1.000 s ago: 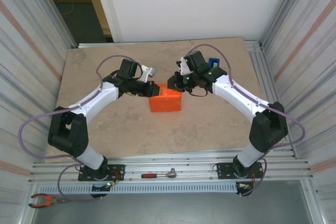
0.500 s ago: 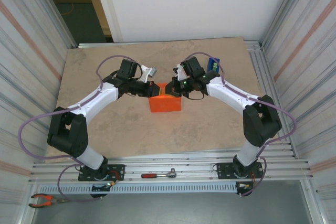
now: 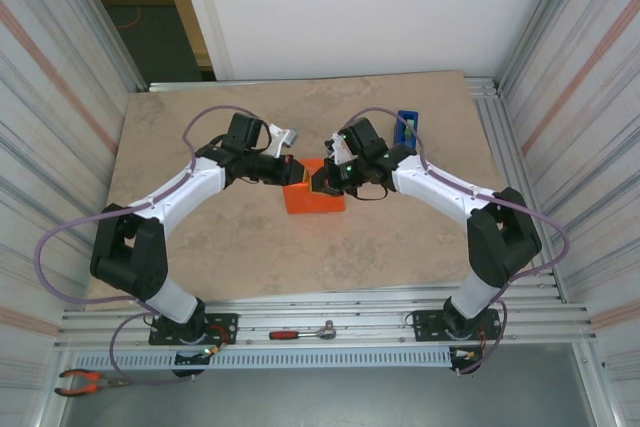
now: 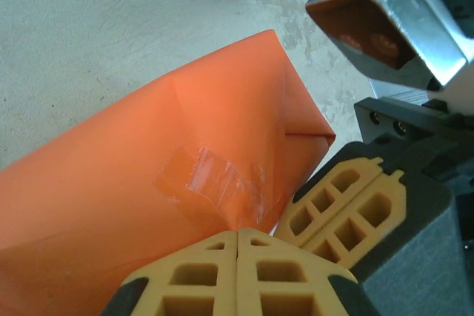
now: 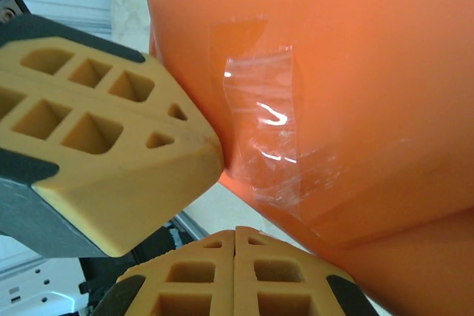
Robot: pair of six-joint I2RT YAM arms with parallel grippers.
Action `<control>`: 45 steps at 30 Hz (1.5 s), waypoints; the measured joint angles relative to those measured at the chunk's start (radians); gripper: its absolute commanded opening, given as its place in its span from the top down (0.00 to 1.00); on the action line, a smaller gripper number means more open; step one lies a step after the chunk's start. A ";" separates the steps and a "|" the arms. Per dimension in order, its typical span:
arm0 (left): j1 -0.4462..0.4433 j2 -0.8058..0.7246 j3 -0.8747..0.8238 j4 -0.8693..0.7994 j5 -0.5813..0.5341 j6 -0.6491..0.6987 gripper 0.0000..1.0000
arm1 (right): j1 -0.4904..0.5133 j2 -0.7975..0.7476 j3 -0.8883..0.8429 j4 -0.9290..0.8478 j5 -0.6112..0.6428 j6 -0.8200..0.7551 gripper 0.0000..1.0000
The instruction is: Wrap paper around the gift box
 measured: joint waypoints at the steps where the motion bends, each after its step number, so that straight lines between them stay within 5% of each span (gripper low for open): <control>1: 0.000 0.000 0.000 -0.001 0.000 0.000 1.00 | 0.000 -0.002 -0.005 0.005 -0.001 0.000 1.00; 15: 0.000 0.000 -0.002 0.020 -0.010 0.003 1.00 | 0.001 -0.043 -0.099 0.160 0.034 0.024 1.00; 27: 0.000 -0.002 -0.004 0.018 -0.007 0.002 1.00 | 0.012 -0.254 -0.280 0.178 0.240 0.077 1.00; 45: 0.000 -0.005 -0.007 0.018 -0.005 0.003 1.00 | 0.079 -0.195 -0.230 0.219 0.284 0.079 1.00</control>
